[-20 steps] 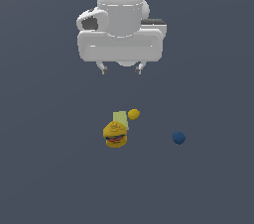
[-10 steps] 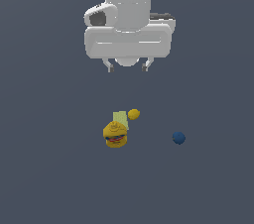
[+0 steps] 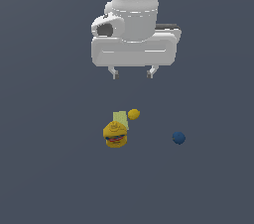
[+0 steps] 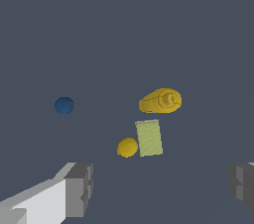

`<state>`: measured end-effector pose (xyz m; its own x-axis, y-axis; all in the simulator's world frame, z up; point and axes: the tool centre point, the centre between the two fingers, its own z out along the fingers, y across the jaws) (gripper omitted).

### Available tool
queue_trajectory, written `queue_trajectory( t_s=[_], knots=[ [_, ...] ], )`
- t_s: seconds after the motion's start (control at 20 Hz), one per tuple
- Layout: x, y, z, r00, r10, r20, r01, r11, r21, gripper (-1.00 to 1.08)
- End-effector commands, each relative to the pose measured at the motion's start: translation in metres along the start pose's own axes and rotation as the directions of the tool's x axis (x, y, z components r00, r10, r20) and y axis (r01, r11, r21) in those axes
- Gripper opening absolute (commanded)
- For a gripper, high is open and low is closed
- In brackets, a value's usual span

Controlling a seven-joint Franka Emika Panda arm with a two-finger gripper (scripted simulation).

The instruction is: Pick up a designated object from a clutter of objects.

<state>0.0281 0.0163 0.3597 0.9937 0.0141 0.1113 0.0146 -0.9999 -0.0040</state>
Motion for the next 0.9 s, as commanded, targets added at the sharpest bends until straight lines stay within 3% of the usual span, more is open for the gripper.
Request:
queue_trajectory(
  t_s=[0.0, 0.35, 0.85],
  knots=[
    [0.005, -0.009, 0.010, 1.000, 0.010, 0.006, -0.010, 1.000, 0.002, 1.00],
    [0.025, -0.046, 0.057, 0.998, 0.058, 0.027, -0.058, 0.998, 0.007, 1.00],
    [0.043, -0.127, 0.158, 0.986, 0.151, 0.069, -0.152, 0.988, 0.000, 1.00]
  ],
)
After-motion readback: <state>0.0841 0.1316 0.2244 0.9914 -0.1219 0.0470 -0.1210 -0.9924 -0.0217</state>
